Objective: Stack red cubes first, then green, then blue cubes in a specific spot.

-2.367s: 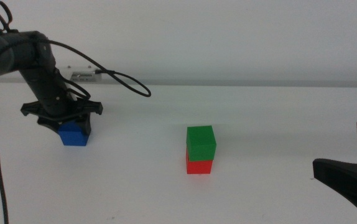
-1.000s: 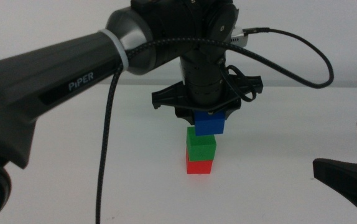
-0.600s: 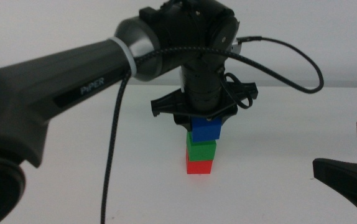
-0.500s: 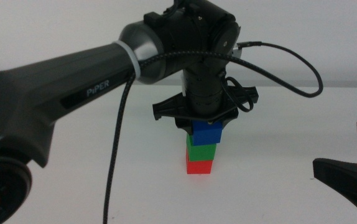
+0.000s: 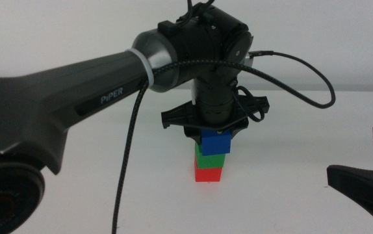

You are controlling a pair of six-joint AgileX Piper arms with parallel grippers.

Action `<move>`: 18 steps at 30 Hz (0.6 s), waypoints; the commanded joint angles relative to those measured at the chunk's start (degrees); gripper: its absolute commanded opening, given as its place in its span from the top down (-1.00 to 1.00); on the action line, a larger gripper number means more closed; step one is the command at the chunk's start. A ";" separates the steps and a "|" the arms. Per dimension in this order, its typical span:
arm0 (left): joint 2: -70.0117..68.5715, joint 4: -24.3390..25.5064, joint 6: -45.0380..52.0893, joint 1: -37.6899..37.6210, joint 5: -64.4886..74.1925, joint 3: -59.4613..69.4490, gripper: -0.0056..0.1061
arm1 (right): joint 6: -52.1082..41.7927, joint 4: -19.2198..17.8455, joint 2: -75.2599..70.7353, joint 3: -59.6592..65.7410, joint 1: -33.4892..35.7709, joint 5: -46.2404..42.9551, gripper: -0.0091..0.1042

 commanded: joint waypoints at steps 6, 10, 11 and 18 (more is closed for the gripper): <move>1.23 1.29 0.68 -0.09 5.47 -0.02 0.93 | -0.07 -0.11 -0.25 0.22 -0.40 -0.58 -0.66; 1.23 1.85 0.68 -0.09 5.47 -0.02 0.93 | -0.07 -0.11 -0.25 0.22 -0.40 -0.58 -0.66; 1.23 1.85 0.84 -0.09 5.47 -0.02 0.93 | -0.07 -0.11 -0.25 0.22 -0.40 -0.58 -0.66; 1.23 1.85 2.22 -0.09 5.26 -0.02 0.54 | -0.07 -0.11 -0.25 0.22 -0.40 -0.58 -0.66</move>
